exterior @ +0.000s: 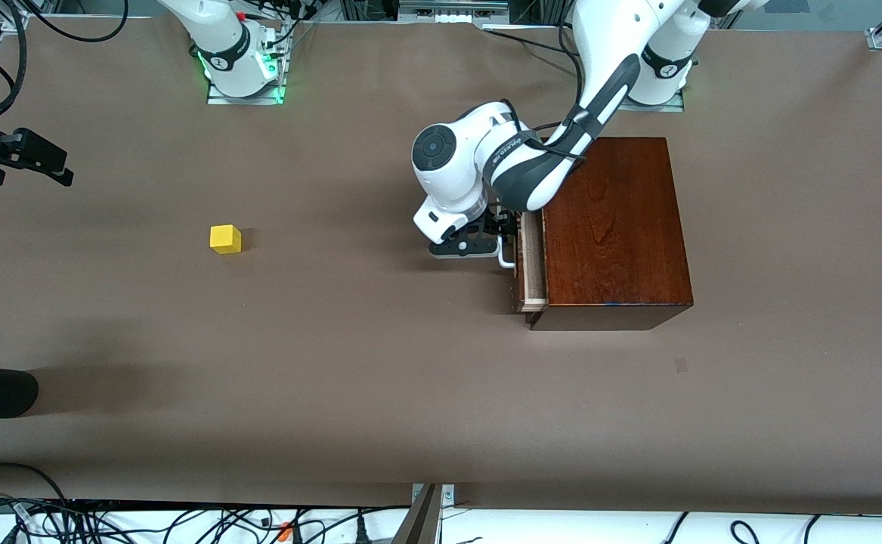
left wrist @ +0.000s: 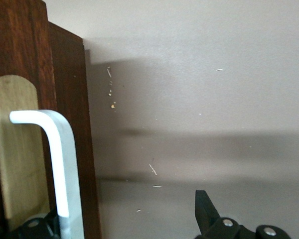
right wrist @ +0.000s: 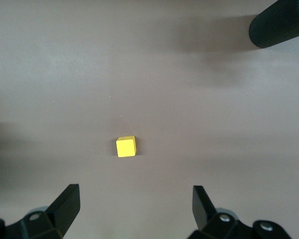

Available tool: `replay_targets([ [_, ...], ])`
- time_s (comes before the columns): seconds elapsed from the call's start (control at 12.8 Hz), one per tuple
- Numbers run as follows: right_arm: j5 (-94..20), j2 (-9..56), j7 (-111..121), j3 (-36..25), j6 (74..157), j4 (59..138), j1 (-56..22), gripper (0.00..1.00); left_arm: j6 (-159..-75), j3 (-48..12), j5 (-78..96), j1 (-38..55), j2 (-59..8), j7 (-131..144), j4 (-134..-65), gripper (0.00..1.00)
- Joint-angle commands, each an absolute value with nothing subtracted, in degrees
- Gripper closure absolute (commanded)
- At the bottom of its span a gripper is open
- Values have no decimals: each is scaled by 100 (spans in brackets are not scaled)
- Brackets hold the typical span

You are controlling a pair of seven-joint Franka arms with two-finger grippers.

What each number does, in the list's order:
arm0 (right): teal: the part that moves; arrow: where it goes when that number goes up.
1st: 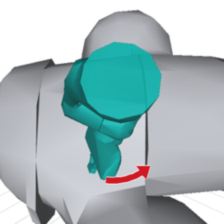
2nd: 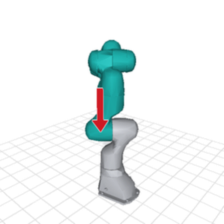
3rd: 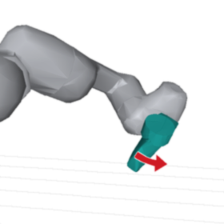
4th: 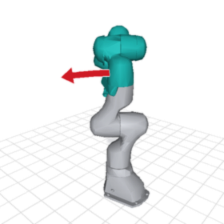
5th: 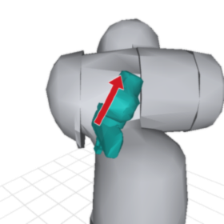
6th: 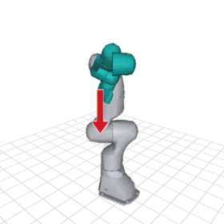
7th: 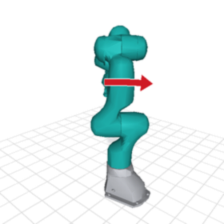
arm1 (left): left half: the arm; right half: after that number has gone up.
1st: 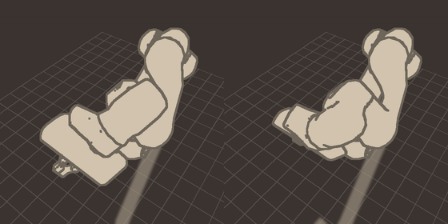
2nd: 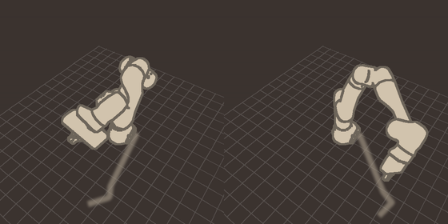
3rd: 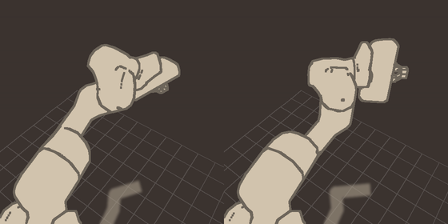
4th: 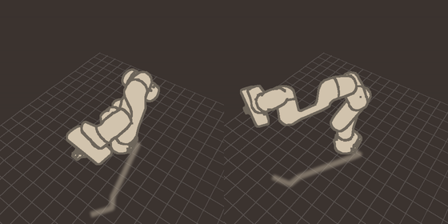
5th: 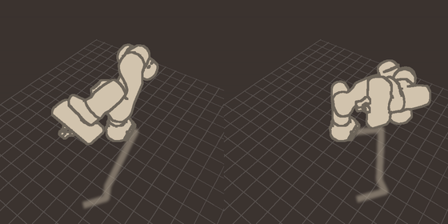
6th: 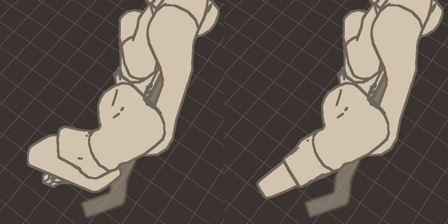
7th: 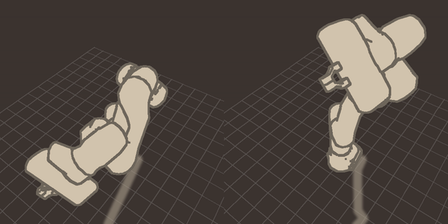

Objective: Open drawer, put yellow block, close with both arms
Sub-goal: 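Pull the drawer open with the left gripper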

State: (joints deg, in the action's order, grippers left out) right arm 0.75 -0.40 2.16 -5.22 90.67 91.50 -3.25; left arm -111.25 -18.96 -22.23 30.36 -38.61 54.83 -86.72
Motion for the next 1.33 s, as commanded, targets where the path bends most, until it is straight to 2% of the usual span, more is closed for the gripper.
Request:
replay_targets([
  [0.0,0,-53,158,-510,9026,9079,-299,0,-11997,-1969,-1705,3164,-4148,5546,-8675,0],
  [0.39,-9,-53,158,-518,9026,9079,-299,0,-11997,-1969,-1538,3410,-4429,5801,-8184,0],
  [1.25,-9,-44,158,-536,9035,9079,-299,0,-11953,-1916,-1485,3472,-4465,5941,-7928,0],
])
